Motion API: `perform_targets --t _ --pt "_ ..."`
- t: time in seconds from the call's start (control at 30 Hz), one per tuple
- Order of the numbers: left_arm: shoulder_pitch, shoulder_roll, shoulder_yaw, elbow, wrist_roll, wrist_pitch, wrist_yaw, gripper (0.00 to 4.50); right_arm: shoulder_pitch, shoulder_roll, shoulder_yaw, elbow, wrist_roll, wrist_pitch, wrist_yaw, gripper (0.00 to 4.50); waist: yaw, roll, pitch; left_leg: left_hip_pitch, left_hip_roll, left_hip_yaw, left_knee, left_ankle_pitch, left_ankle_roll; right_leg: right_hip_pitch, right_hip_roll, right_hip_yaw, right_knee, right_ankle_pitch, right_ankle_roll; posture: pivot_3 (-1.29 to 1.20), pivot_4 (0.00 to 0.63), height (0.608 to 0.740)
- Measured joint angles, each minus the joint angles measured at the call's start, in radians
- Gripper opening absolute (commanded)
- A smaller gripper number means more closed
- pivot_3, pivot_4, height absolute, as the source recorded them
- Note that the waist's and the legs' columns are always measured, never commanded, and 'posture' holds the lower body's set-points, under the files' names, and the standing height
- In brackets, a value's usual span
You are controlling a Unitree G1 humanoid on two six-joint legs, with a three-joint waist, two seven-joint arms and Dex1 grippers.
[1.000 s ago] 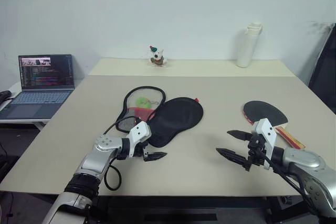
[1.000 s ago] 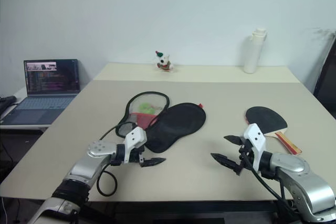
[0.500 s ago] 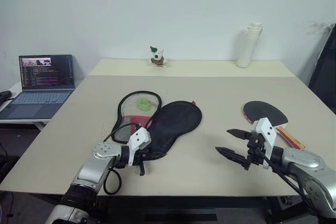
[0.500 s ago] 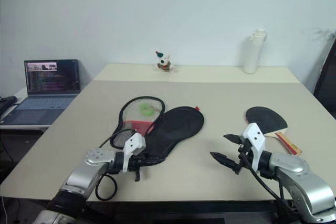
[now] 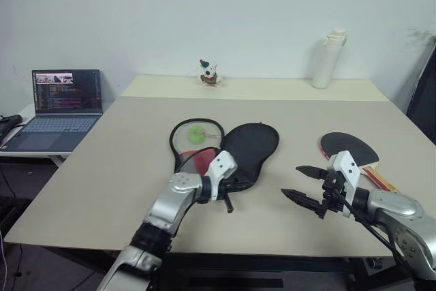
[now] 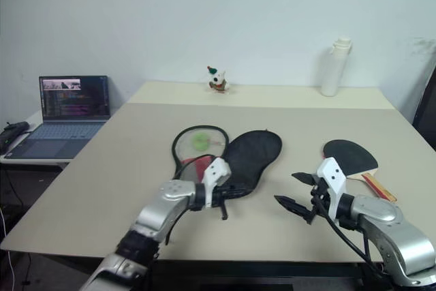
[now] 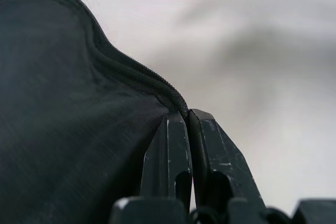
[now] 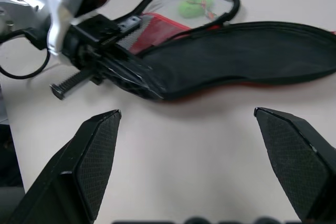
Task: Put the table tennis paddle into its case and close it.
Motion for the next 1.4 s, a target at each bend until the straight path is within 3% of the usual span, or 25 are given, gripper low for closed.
perform_targets --t 0.17,0.27,0.47,0.73,1.0,1.4 --pt "-0.054 -0.047 -0.029 0.111 0.043 -0.043 0.016 0.02 0.016 -0.002 -0.016 -0.001 0.0 0.0 -0.004 4.5 -0.003 0.0 0.0 0.0 0.0 0.0 0.0 0.0 0.0 0.0 0.002 0.0 0.0 0.0 0.0 0.0 0.15 0.74" --pt "-0.066 -0.062 -0.031 0.148 0.051 -0.061 0.021 0.78 0.024 -0.002 -0.02 -0.002 0.0 0.0 -0.006 4.5 -0.004 0.0 0.0 0.0 0.001 0.0 0.0 0.0 0.0 0.0 0.002 0.0 0.001 0.0 0.0 0.0 0.15 0.74" --pt "-0.042 -0.046 -0.025 0.109 0.034 -0.06 0.002 2.86 0.01 0.003 -0.022 -0.001 0.0 0.001 -0.018 4.5 -0.01 0.0 0.0 0.0 0.002 -0.001 0.0 0.0 0.0 0.0 0.001 0.001 0.0 0.0 0.0 0.0 0.15 0.74" --pt "0.108 0.128 0.055 -0.165 -0.117 0.05 -0.129 2.86 -0.115 0.102 -0.024 0.102 0.008 0.074 -0.137 4.5 -0.027 0.0 0.0 0.002 0.005 -0.002 0.0 0.0 0.0 0.0 0.001 0.002 0.003 0.0 -0.002 0.0 0.15 0.74" --pt "0.139 0.312 0.268 -0.176 -0.161 0.049 -0.094 2.86 -0.316 0.252 -0.015 0.271 0.033 0.27 -0.326 4.5 -0.026 0.0 0.0 -0.001 0.004 -0.001 -0.002 0.0 0.0 -0.003 0.001 0.002 0.001 0.0 -0.003 0.0 0.15 0.74" --pt "0.155 0.412 0.349 -0.151 -0.197 0.05 -0.118 2.86 -0.404 0.388 0.111 0.51 -0.113 0.277 -0.428 4.5 -0.023 0.0 0.0 -0.001 0.004 0.0 -0.002 0.0 0.0 -0.004 0.0 0.002 0.002 0.0 -0.002 0.0 0.15 0.74"
